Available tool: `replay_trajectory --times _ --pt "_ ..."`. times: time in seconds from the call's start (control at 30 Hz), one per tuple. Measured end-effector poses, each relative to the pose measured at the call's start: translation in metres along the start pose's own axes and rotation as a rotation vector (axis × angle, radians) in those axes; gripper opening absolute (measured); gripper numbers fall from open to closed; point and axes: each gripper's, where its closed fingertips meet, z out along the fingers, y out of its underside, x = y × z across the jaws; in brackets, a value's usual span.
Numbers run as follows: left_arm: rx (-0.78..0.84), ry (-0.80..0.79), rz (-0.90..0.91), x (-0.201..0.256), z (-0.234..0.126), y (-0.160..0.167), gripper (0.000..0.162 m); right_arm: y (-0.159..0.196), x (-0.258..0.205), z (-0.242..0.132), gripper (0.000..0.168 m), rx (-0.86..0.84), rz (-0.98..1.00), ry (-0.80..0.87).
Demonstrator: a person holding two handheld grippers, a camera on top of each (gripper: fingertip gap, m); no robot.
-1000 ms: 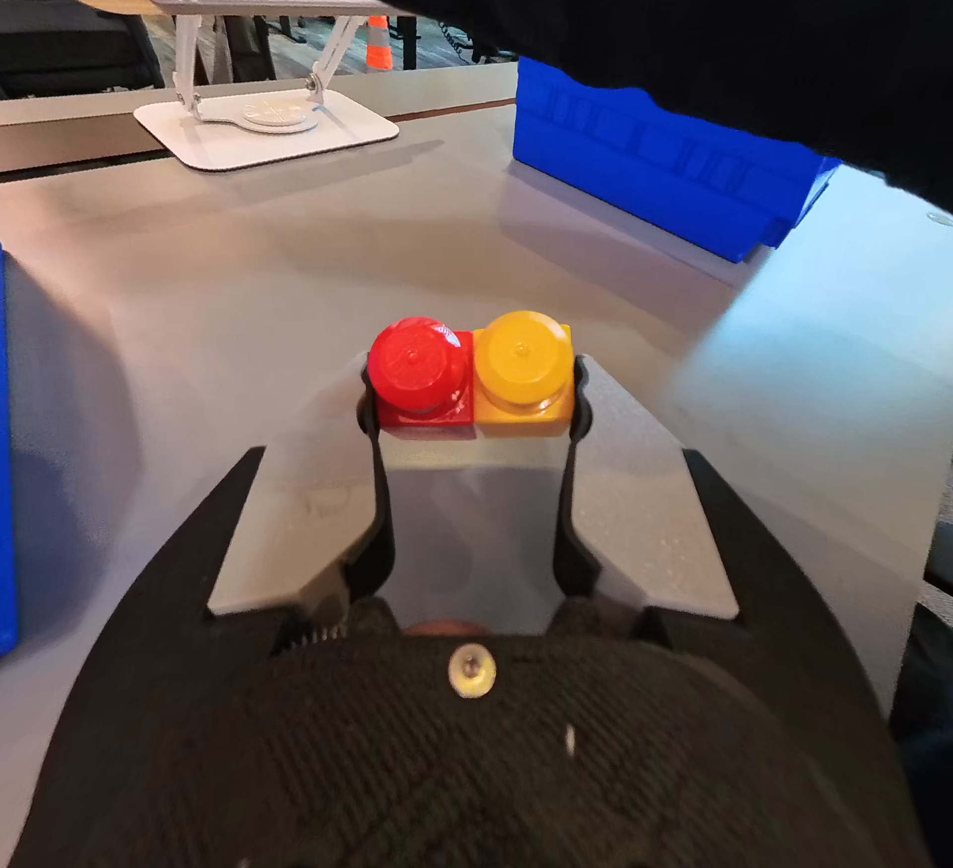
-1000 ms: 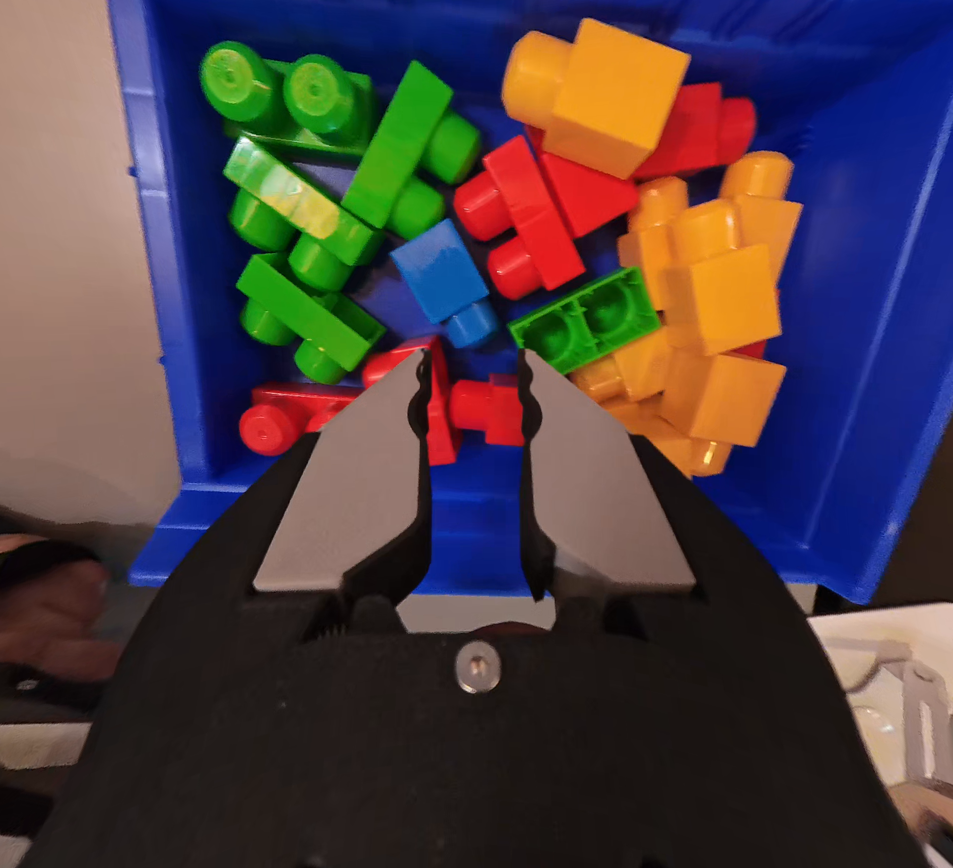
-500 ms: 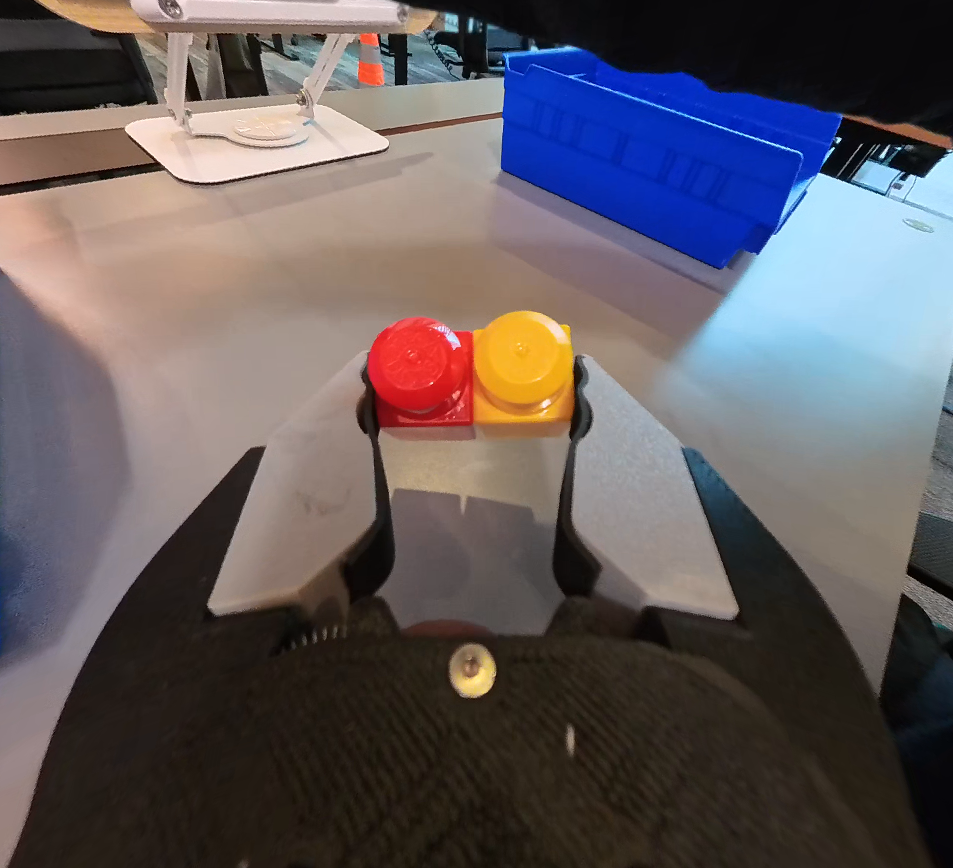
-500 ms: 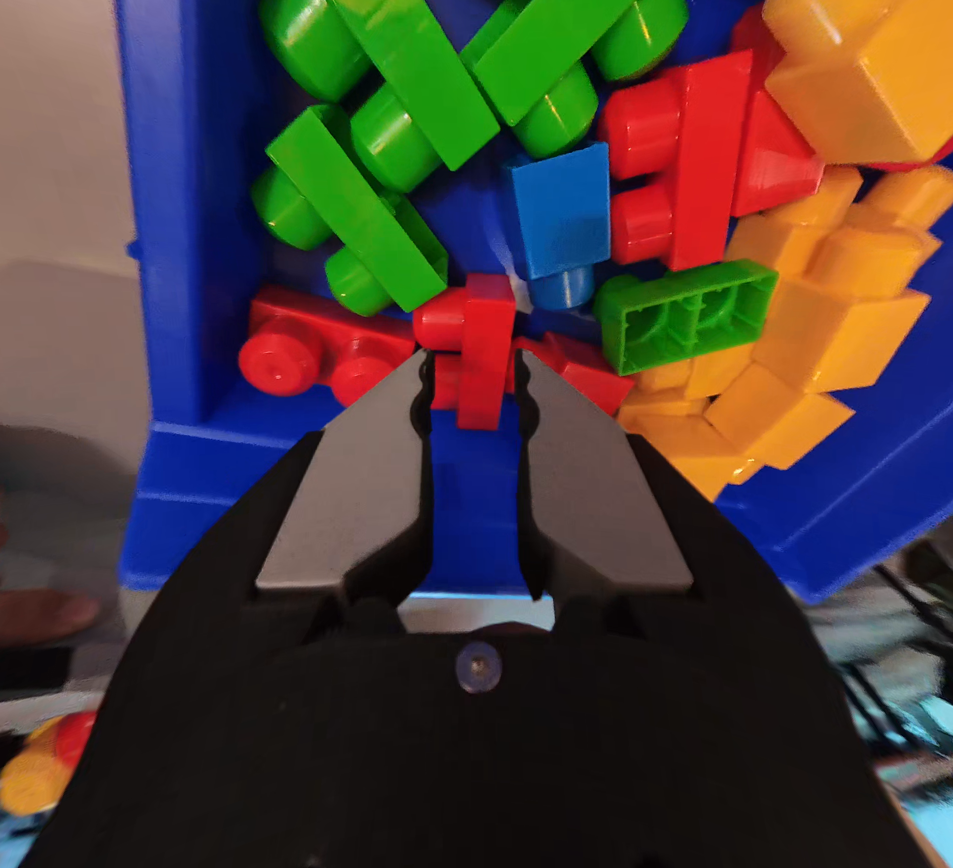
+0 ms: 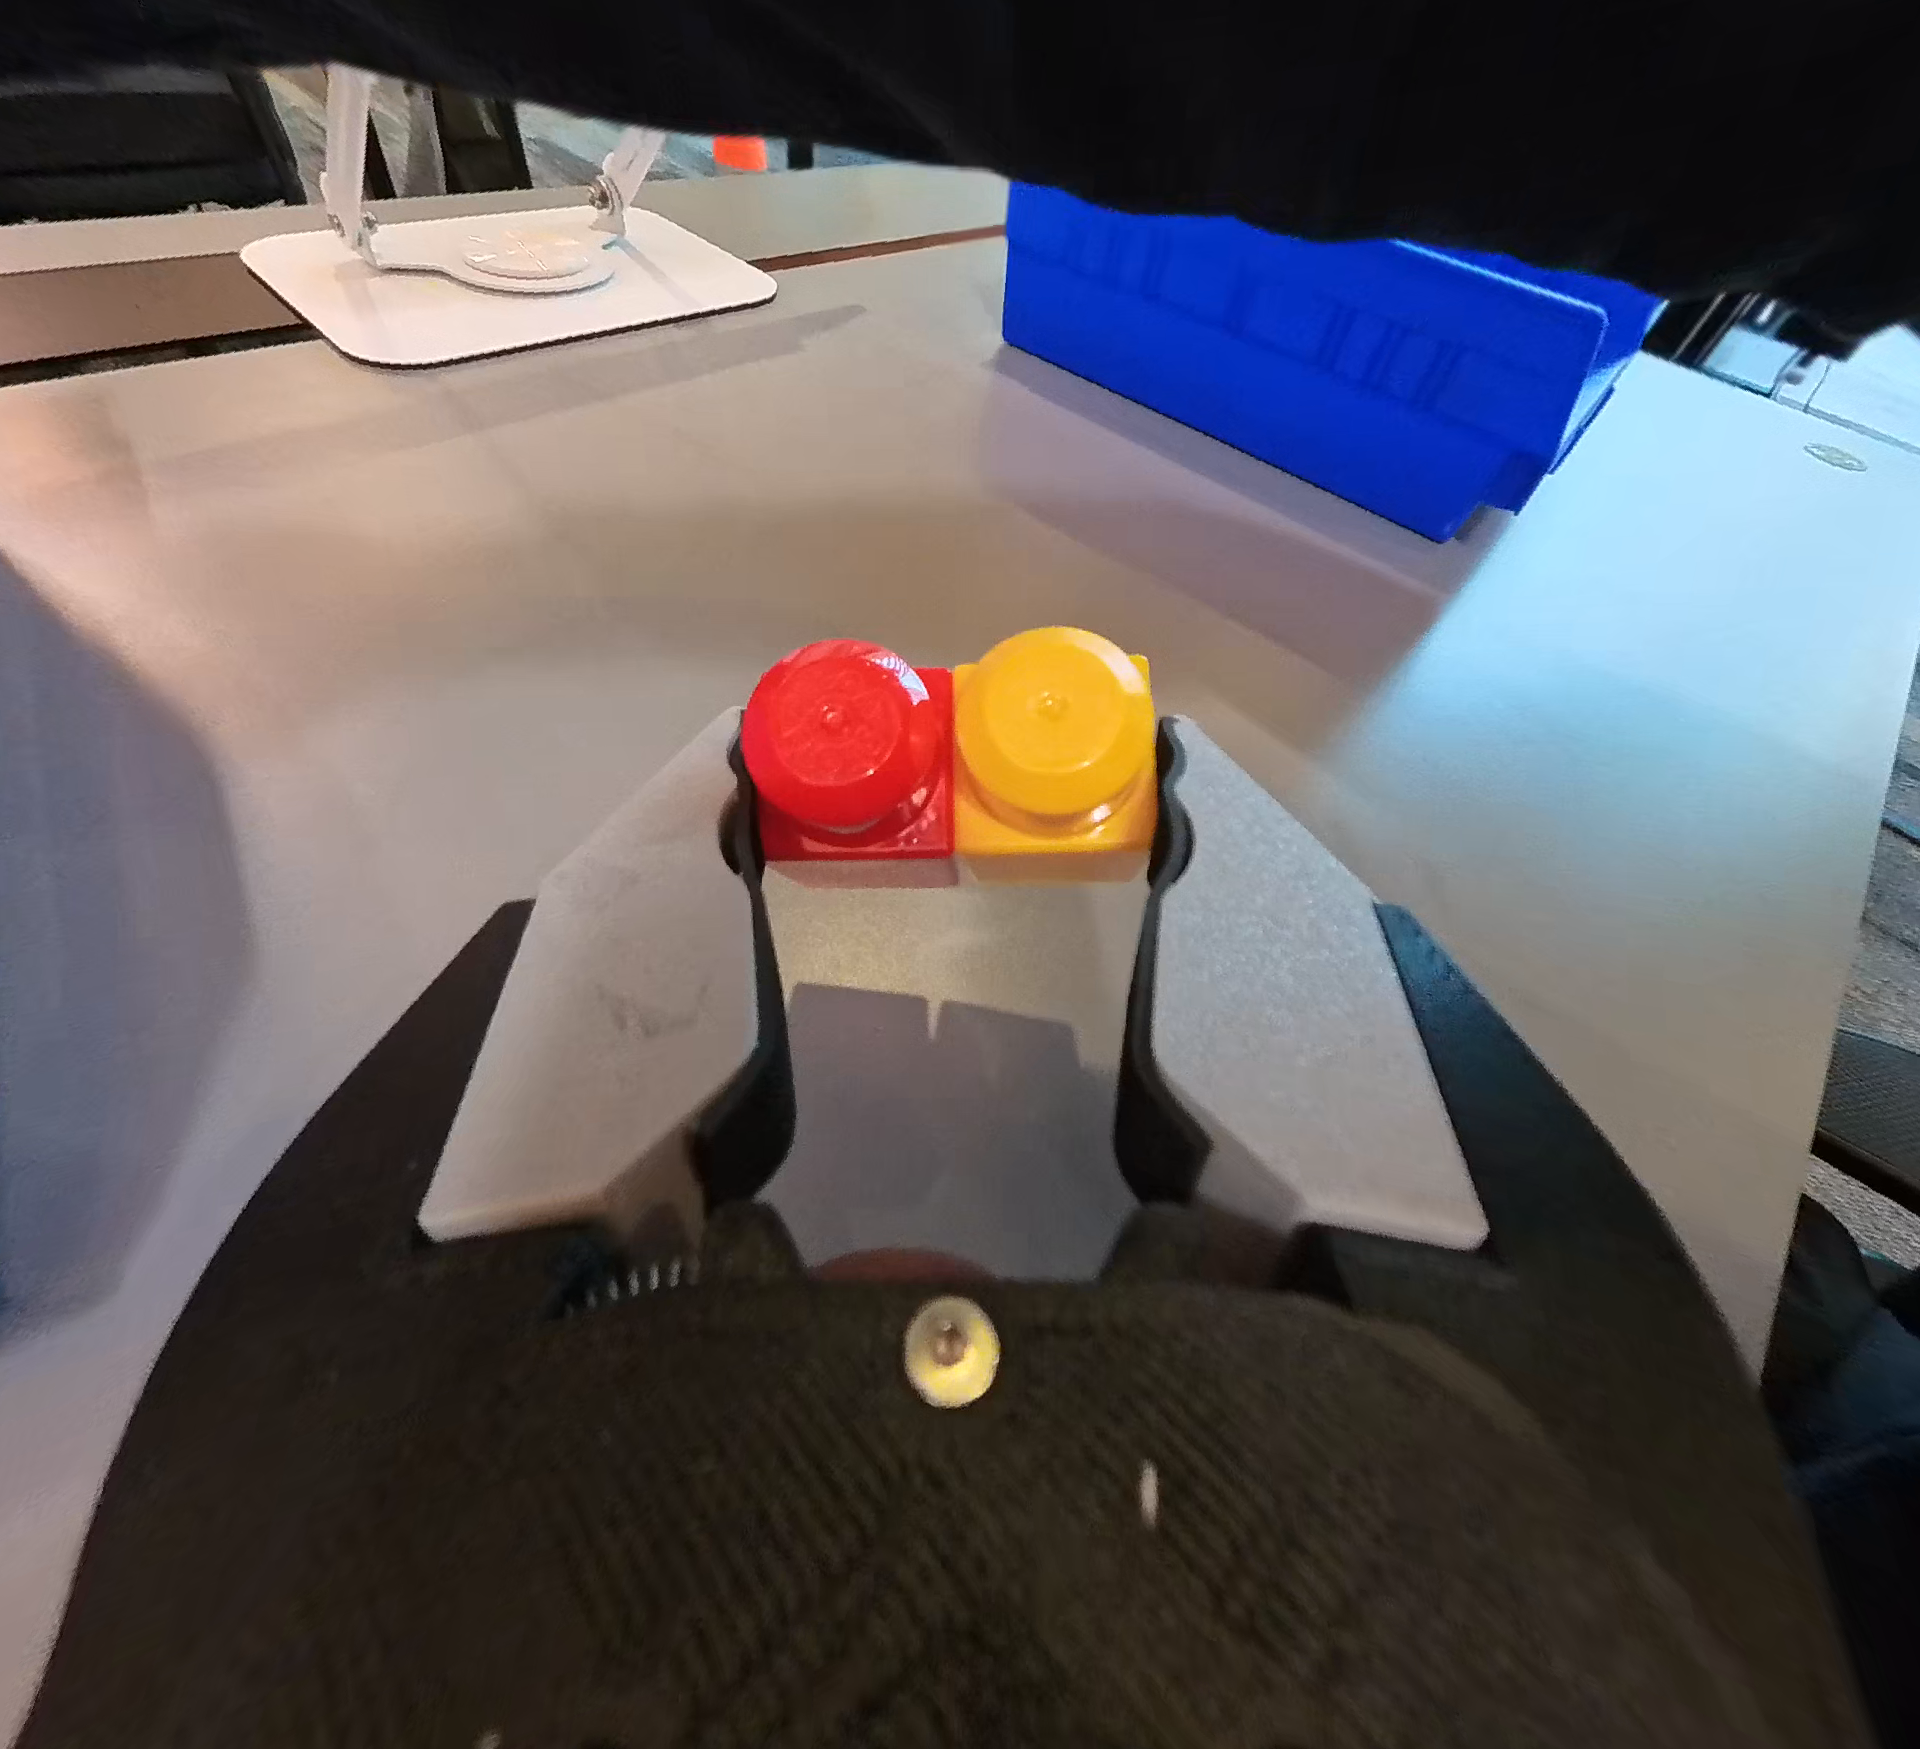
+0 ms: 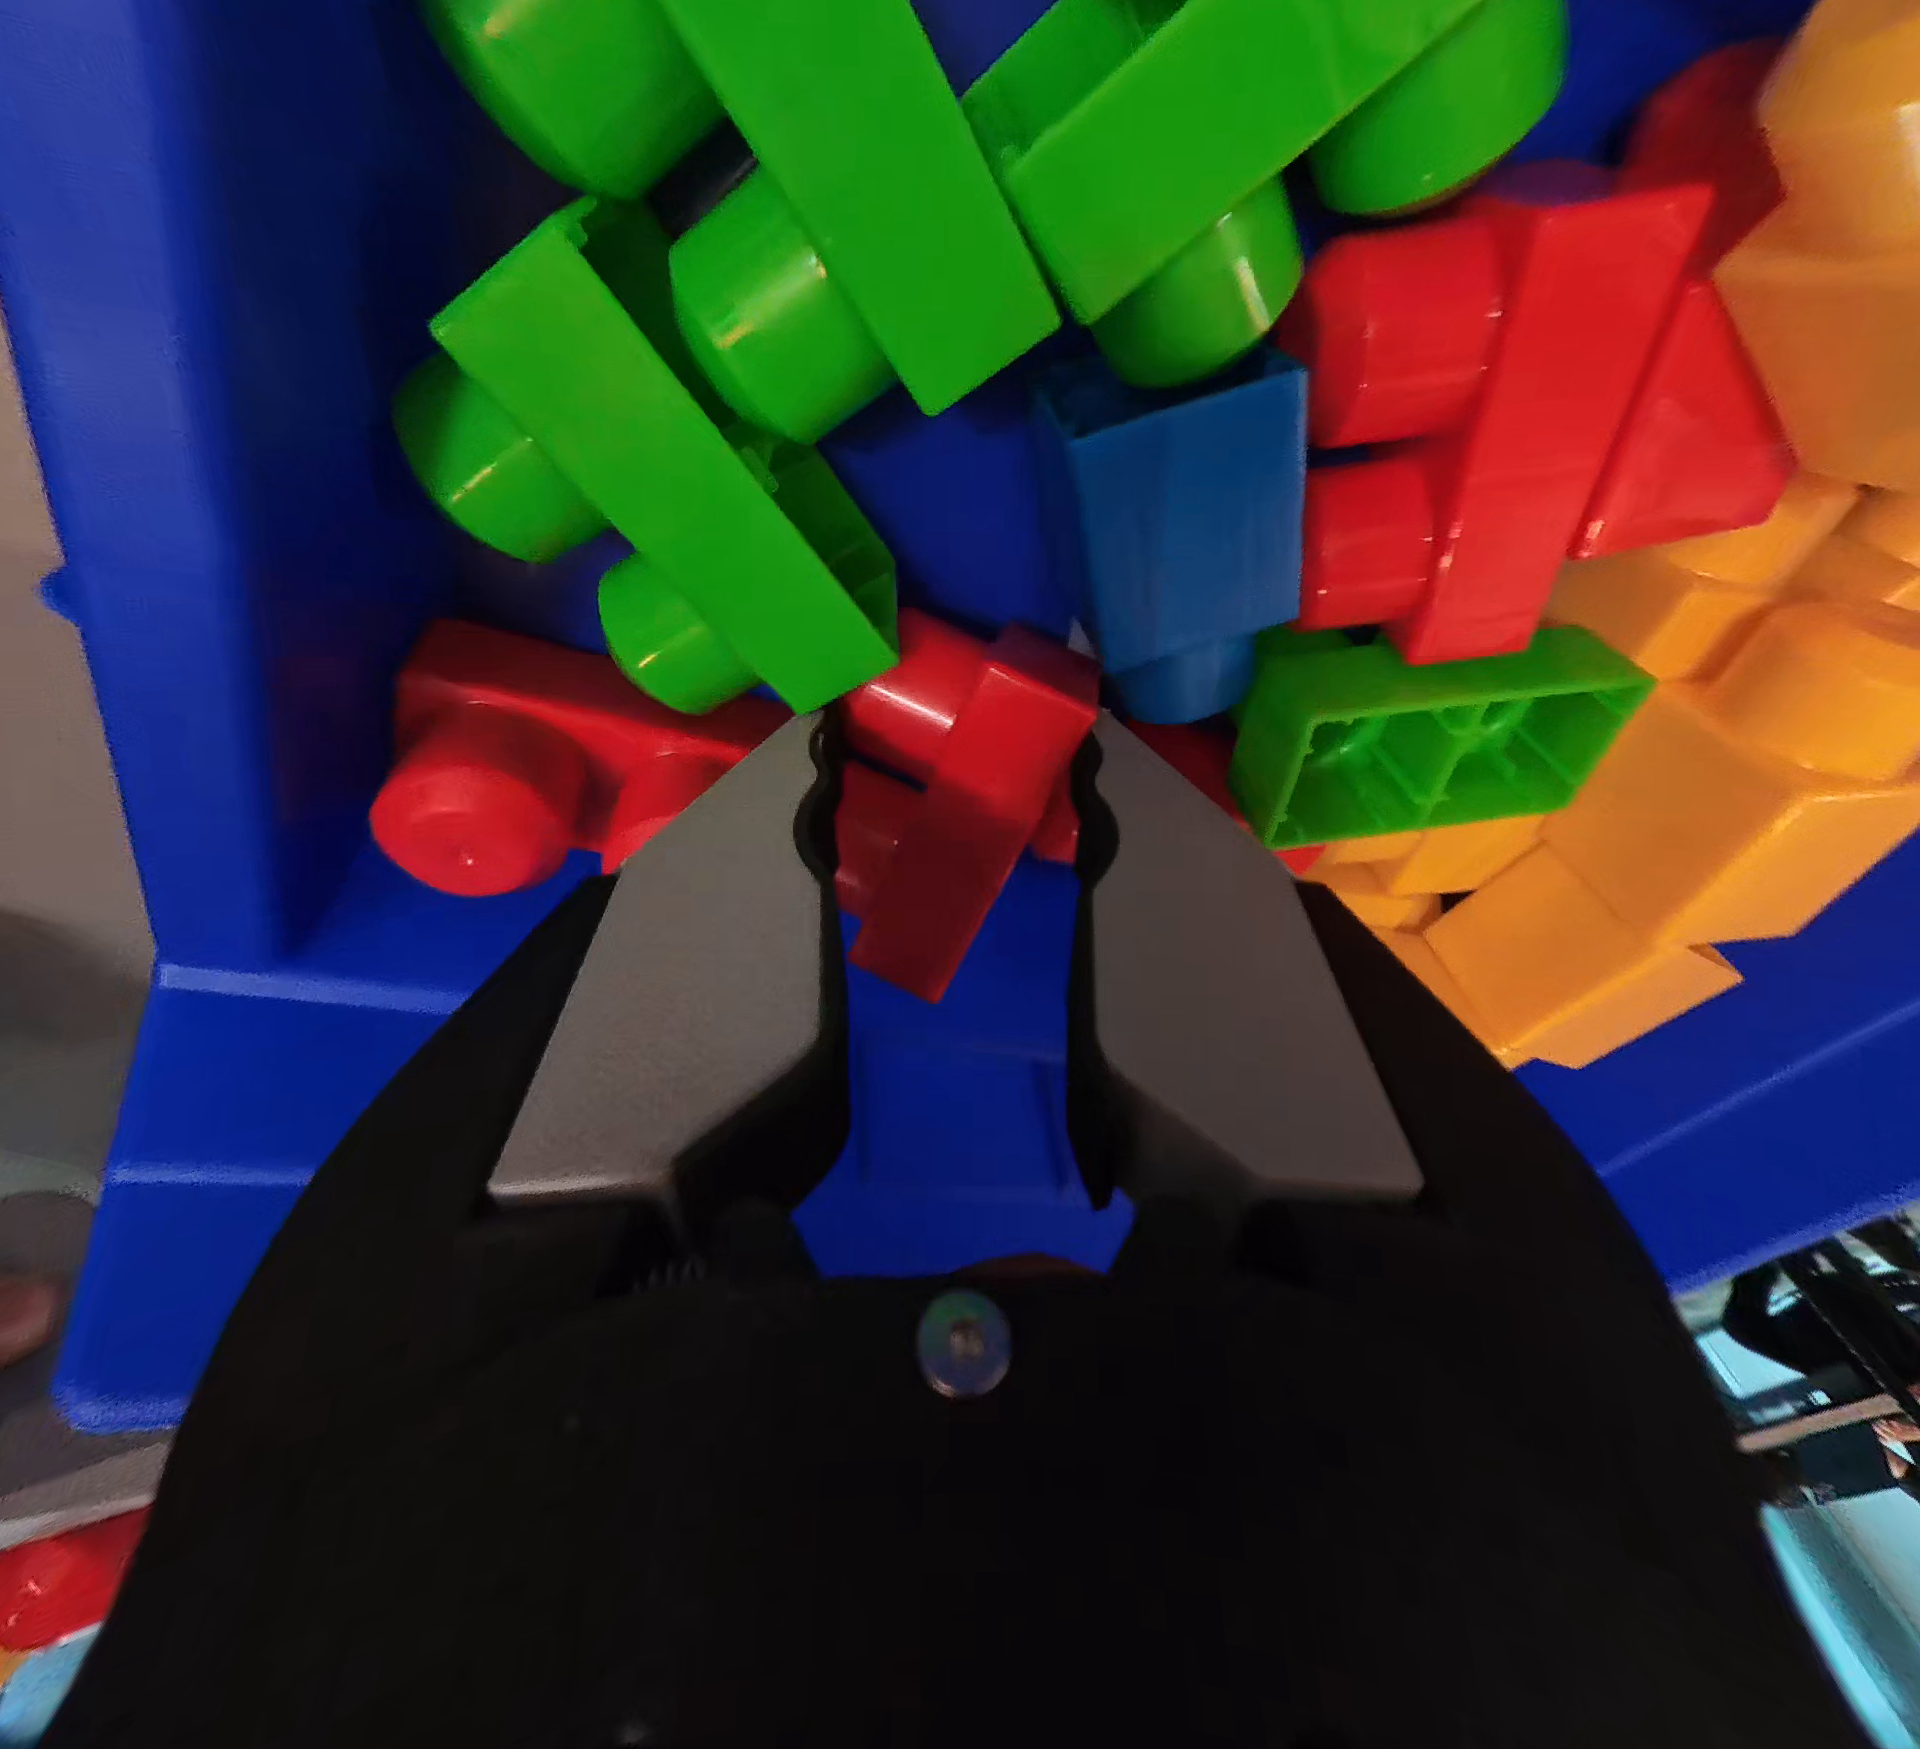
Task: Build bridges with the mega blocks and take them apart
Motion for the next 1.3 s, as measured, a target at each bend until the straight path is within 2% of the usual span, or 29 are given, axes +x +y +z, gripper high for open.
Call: replay_trajectory --times 0.13,0.33,0.43,0.53,0.67,0.8,1.03,1.17,1.3 --pt "0.001 0.005 -0.016 -0.001 0.0 0.0 0.073 -0.005 0.006 -0.021 0.042 0.128 0.067 0.009" --pt "0.012 0.01 -0.04 -0.003 -0.001 -0.001 0.073 0.004 0.016 -0.084 0.042 0.505 0.282 -0.027" --pt "0.021 0.011 -0.03 -0.002 -0.002 -0.003 0.073 0.036 0.003 -0.116 0.041 0.681 0.374 -0.05" --pt "0.034 0.038 -0.012 0.004 -0.002 -0.005 0.074 0.088 -0.019 -0.127 0.041 0.794 0.481 -0.079" --pt "0.031 0.052 -0.007 0.006 -0.001 -0.005 0.074 0.161 -0.054 -0.105 0.041 0.901 0.674 -0.177" --pt "0.044 0.087 -0.001 0.009 -0.003 -0.007 0.074 0.2 -0.093 -0.075 0.041 1.005 0.802 -0.322" --pt "0.074 0.153 0.106 0.018 -0.004 -0.018 0.074 0.198 -0.147 -0.035 0.041 1.028 0.733 -0.543" --pt "0.086 0.139 0.164 0.017 -0.006 -0.031 0.074 0.197 -0.161 -0.019 0.041 0.995 0.661 -0.599" --pt "0.044 0.131 0.206 0.009 0.003 -0.034 0.074 0.201 -0.158 -0.013 0.041 0.986 0.661 -0.577"
